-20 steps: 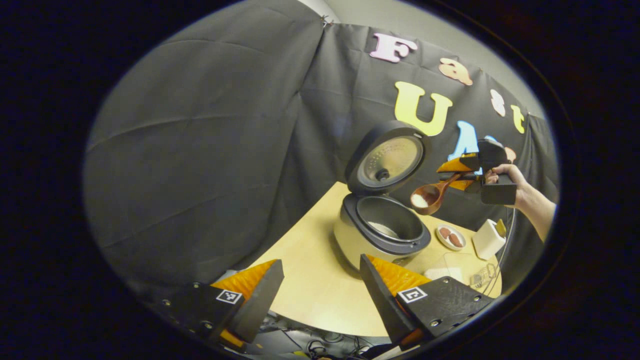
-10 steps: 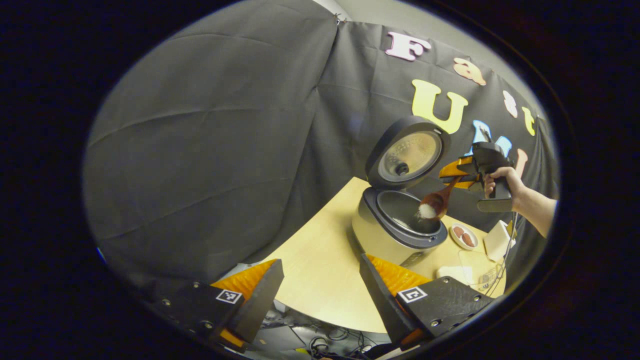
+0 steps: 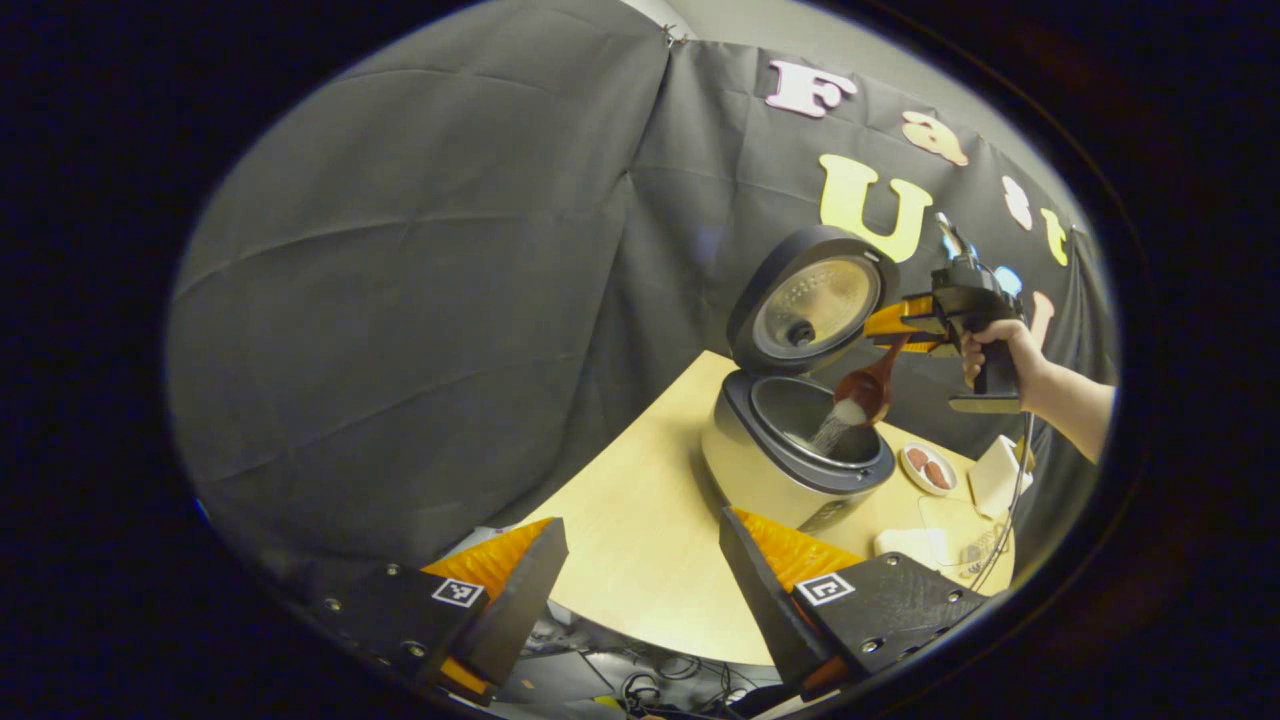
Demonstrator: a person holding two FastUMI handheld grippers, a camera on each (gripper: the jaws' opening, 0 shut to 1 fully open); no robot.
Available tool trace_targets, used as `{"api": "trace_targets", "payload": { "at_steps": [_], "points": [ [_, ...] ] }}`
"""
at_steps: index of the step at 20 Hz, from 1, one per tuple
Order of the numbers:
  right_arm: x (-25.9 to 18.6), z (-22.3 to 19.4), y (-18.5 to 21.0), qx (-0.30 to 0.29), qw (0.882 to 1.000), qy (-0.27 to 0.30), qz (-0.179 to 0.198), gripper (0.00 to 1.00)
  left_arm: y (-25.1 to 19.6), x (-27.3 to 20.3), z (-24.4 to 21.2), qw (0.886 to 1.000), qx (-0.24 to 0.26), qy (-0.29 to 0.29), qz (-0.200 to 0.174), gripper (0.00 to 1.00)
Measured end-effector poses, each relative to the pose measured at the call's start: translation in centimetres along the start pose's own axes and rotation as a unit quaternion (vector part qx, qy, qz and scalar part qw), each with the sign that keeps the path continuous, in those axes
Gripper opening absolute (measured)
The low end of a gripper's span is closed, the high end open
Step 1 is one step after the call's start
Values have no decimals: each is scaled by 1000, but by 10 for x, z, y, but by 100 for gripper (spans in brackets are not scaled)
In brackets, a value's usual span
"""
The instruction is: Close the left gripper, press the button to open the rice cooker; take a wooden spoon from the chopstick holder with the right hand, scoop a spoonful of rice and pour it into the rice cooker, then put the wooden spoon back into the chopstick holder.
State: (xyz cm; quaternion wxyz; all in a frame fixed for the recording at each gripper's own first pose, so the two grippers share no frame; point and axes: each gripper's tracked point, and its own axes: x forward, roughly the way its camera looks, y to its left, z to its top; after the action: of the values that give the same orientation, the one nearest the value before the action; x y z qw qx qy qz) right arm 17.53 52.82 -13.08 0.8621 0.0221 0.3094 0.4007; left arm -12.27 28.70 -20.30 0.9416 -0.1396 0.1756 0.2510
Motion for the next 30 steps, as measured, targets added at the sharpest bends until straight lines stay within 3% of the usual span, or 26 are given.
{"api": "trace_targets", "payload": {
  "at_steps": [6, 9, 15, 19, 21, 23, 27, 30],
  "points": [
    [-14, 15, 9, -47, 998, -39, 15, 27, 3, 1, -3, 1000, -4, 0, 5, 96],
    [-23, 26, 20, -102, 992, -69, 14, 23, 3, 0, -5, 1000, -7, 1, 5, 97],
    [-28, 10, 52, -234, 967, -83, 53, 27, 5, 1, -7, 999, 27, 1, 17, 97],
    [-31, 3, 62, -329, 939, -90, 52, 24, -3, -1, -4, 999, 44, -2, 9, 97],
    [-30, -8, 68, -368, 924, -92, 55, 28, -7, 1, -7, 999, 45, 0, 5, 97],
    [-29, -17, 72, -389, 915, -87, 60, 27, -10, 2, -7, 999, 48, 2, 3, 97],
    [-33, -22, 72, -389, 915, -89, 61, 27, -20, -1, -2, 999, 53, 2, -5, 96],
    [-47, -12, 66, -362, 926, -97, 46, 27, -30, 4, -1, 998, 59, 0, -18, 97]
  ]
}}
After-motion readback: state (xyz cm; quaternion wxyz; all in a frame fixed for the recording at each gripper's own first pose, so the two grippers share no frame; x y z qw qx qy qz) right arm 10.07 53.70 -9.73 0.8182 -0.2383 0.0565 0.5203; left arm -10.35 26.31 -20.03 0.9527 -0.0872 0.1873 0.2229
